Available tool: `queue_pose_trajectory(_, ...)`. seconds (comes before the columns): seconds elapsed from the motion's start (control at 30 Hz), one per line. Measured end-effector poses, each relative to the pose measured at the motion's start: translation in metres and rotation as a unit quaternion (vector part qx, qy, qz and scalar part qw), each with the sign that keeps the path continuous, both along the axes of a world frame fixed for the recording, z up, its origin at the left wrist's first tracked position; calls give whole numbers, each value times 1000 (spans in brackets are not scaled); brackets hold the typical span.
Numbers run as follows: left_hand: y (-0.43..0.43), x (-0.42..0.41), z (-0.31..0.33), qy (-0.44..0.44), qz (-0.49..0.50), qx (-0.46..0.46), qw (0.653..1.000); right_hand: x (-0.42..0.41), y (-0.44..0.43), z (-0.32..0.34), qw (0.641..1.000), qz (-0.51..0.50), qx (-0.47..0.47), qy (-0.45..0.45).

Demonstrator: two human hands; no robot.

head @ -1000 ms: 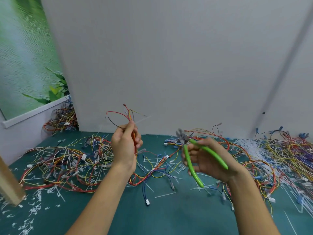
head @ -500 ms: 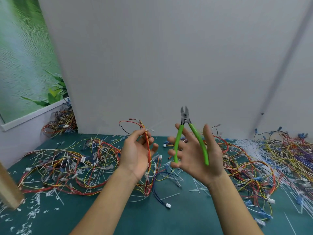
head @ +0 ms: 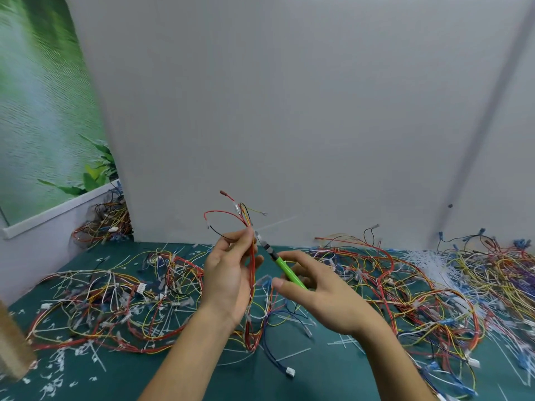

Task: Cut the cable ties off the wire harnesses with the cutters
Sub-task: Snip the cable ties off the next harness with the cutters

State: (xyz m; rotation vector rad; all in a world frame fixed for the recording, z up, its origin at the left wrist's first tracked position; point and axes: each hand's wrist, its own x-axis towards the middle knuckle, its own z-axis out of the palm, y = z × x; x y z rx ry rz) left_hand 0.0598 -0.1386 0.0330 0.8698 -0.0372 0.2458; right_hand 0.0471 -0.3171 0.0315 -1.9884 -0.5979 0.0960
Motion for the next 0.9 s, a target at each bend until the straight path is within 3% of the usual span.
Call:
queue_pose_trajectory(0.43, -3, 1, -2, 0, 14, 3, 1000, -1, 9, -4, 998, -8, 63, 29)
queue_pose_trajectory(0.9, -7, 0, -5, 14, -9, 0, 1000, -8, 15, 2, 996, -2, 72, 61)
